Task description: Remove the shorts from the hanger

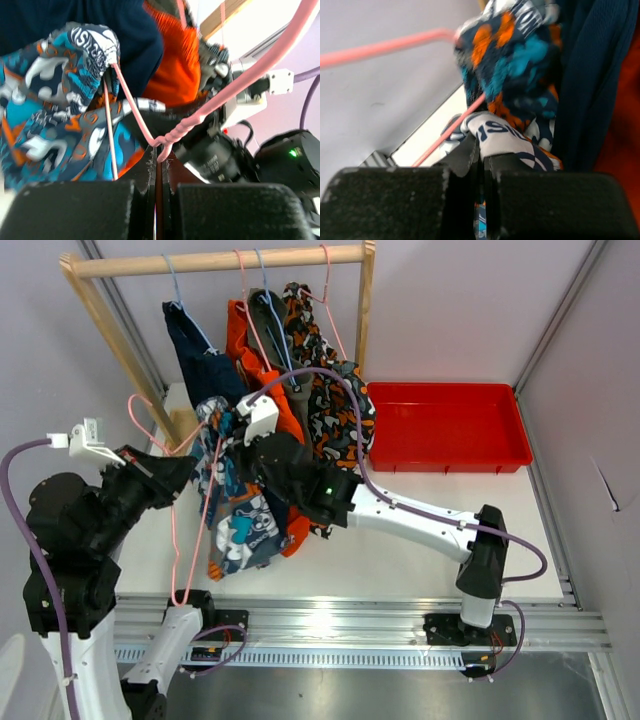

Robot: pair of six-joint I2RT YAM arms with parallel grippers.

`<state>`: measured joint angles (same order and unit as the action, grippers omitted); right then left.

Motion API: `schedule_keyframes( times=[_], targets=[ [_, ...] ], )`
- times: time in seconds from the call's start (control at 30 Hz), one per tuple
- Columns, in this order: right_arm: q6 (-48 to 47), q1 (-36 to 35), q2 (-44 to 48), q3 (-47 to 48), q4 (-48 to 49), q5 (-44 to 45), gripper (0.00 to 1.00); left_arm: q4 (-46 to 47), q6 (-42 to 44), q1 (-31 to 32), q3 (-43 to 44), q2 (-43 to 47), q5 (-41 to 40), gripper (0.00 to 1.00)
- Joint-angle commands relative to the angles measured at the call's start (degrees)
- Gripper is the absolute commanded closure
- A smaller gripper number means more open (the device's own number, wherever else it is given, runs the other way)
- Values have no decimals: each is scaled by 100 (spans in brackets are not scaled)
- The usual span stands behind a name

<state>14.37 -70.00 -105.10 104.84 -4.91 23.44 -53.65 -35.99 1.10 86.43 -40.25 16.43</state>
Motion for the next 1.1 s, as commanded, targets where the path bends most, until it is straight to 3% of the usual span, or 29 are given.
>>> schedule_keyframes(
  times=[0.0,0.23,0.3,0.47,0.57,0.6,0.73,0.87,1.0,1.07],
  targets=[
    [-13,-67,471,-715,296,-252,100,-961,-645,83,312,-45,97,100],
    [-240,240,930,-878,518,-200,100,-1604,-954,83,-196,518,905,100],
    [-338,285,904,-833,508,-173,100,-1771,-1068,83,-250,632,1476,100],
    [-172,408,1227,-1297,376,-164,100,-2658,-1025,83,610,597,1828,100],
    [38,260,1614,-1841,175,-174,100,-2913,-544,83,1155,518,1217,100],
    [92,145,2042,-2053,122,114,100,-3036,-384,83,1217,475,631,100],
    [-162,-759,3520,-3003,131,933,100,-2459,-146,83,525,859,-367,100],
    [-522,-1498,4576,-2321,-931,1548,100,-1746,56,92,-83,862,-885,100],
    [-1119,-1710,4973,-1108,-1460,2346,100,-1667,31,92,532,510,-1527,100],
    [-2022,-1702,4833,-440,-1347,2769,100,-1309,22,92,577,527,-1616,100]
  ],
)
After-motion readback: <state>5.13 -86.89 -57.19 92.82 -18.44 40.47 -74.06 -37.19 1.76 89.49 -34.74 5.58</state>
